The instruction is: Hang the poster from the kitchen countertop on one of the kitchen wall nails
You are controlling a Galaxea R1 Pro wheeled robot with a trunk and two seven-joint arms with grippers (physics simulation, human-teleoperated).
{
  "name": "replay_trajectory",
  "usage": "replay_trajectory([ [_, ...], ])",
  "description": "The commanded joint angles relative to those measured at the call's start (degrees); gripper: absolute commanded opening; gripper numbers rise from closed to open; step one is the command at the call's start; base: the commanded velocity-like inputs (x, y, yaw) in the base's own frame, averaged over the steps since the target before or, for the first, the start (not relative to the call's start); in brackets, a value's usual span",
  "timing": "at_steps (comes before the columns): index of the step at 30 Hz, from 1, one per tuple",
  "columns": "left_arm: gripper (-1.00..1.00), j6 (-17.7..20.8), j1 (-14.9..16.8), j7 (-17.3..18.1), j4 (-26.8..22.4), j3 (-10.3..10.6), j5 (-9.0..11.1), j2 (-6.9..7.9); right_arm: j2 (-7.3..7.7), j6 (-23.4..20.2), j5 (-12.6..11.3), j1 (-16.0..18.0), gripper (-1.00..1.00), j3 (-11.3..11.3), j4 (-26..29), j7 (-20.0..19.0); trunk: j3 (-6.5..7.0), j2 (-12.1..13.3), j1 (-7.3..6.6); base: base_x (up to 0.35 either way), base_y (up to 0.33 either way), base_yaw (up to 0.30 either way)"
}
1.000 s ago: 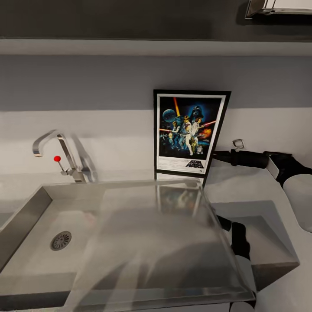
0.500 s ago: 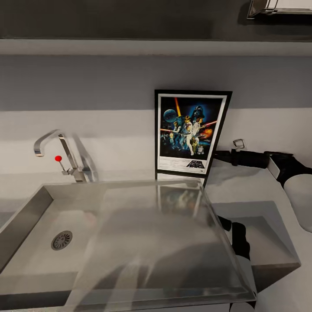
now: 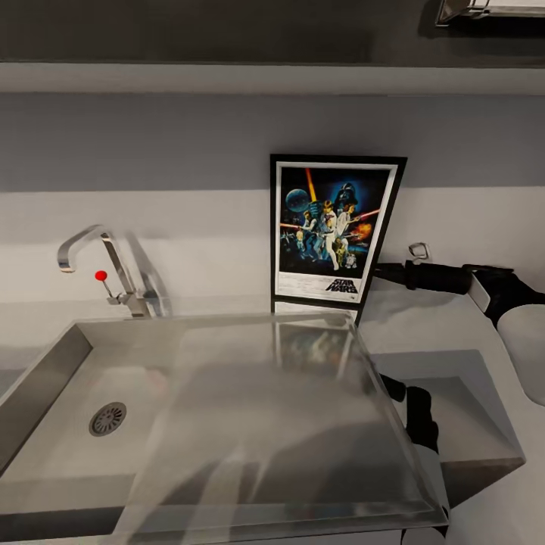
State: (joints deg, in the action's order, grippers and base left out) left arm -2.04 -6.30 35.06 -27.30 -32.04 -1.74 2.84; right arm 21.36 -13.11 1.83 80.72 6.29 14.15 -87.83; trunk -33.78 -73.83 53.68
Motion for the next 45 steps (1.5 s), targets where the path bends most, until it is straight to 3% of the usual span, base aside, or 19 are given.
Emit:
replay_trajectory([
  [1,1.00,-0.16,0.00,0.27,-0.03,-0.21,-0.19,-0.02,-0.01,-0.60,0.19,0.04,1.00,0.25,0.00,-0.23,-0.07,-0.03,0.00,0.000,0.000,0.000],
  [16,1.00,-0.16,0.01,0.33,-0.03,-0.21,-0.19,-0.02,0.48,-0.60,-0.18,0.01,1.00,0.30,1.47,-0.30,-0.15,-0.03,0.00,0.000,0.000,0.000],
  [19,1.00,-0.16,-0.01,0.35,-0.03,-0.21,-0.19,-0.02,1.61,-0.66,-0.23,0.01,1.00,0.36,1.83,-0.31,-0.15,-0.03,0.00,0.000,0.000,0.000],
  [29,1.00,-0.16,-0.01,0.36,-0.03,-0.21,-0.19,-0.02,2.91,-0.69,-0.25,0.02,1.00,0.39,1.93,-0.32,-0.15,-0.03,0.00,0.000,0.000,0.000],
  [45,1.00,-0.16,0.03,0.36,-0.03,-0.21,-0.19,-0.02,3.07,-0.69,-0.25,-0.01,1.00,0.39,1.93,-0.32,-0.56,-0.03,0.00,0.000,0.000,0.000],
])
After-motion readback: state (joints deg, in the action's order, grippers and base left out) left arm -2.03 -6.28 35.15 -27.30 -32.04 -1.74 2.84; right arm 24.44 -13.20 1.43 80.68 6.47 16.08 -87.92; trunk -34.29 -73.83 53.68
